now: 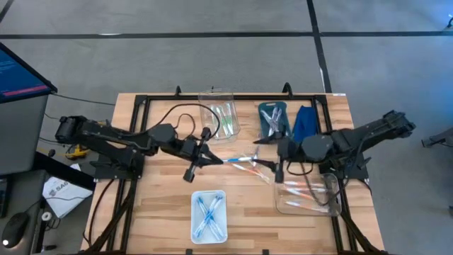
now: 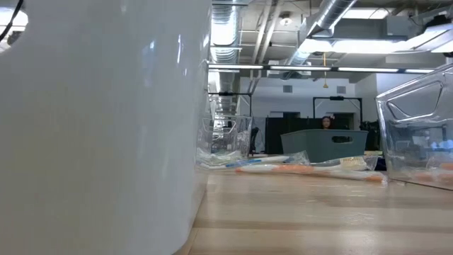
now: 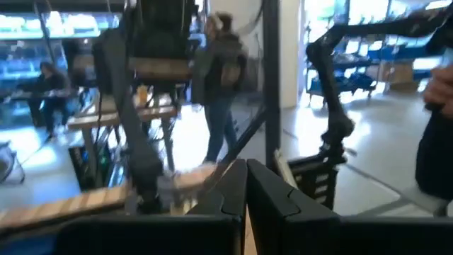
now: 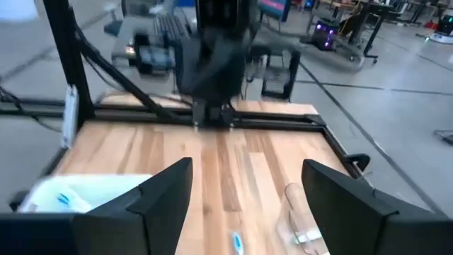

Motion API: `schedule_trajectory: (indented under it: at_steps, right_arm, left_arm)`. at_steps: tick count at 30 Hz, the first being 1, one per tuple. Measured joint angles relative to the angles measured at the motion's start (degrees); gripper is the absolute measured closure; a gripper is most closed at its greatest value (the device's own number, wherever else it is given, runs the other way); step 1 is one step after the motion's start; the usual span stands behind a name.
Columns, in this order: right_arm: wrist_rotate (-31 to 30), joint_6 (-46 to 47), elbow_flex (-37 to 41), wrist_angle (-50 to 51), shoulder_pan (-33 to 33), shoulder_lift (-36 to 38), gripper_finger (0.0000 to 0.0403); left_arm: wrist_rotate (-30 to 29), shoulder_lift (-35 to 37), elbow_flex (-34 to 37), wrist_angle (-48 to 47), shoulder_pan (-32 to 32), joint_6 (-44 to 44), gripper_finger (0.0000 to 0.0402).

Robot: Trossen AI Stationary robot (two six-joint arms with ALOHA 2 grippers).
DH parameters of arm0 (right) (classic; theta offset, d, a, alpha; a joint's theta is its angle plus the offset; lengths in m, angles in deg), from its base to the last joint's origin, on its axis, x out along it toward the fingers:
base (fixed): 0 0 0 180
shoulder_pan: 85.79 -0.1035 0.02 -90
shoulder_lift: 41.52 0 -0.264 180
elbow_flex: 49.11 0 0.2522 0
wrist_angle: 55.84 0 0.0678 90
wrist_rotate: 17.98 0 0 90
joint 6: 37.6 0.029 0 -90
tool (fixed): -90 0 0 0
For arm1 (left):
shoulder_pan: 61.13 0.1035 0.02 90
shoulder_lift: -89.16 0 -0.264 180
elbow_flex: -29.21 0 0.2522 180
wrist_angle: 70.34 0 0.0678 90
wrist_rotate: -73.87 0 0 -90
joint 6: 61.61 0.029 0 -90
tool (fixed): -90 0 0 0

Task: Pick & Place Toothbrushes
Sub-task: Put the blue toothbrush into the white bin

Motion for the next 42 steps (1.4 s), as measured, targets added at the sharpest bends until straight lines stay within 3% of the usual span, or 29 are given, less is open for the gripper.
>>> schedule_trajectory:
  at_steps: [7,13,19,21,35,42]
  right_arm:
    - [-0.01,-1.60,-0.12,2.36,-0.15,1.75,0.0143]
    - [0.01,-2.15,-0.12,2.38,0.26,1.29,0.0143]
    - [0.01,-2.03,-0.12,3.29,0.22,1.31,0.0143]
    - [0.04,-2.01,-0.12,3.99,0.22,1.31,0.0143]
    - [0.04,-2.00,-0.12,5.43,0.24,1.31,0.0143]
    - [0.04,-1.97,-0.12,5.40,0.26,1.31,0.0143]
  left_arm:
    - [-0.11,-5.12,-2.45,-7.80,2.95,1.05,0.0400]
    - [-1.39,-14.19,-7.56,-14.45,3.26,4.84,0.0400]
    - [-23.58,-22.73,-16.07,-27.82,-1.28,15.25,0.0400]
    - [-27.25,-24.73,-17.67,-28.06,-2.15,15.97,0.0400]
    - [-28.06,-25.09,-18.66,-30.61,-2.98,12.29,0.0400]
    - [-27.79,-24.20,-14.61,-30.23,-6.17,10.20,0.0400]
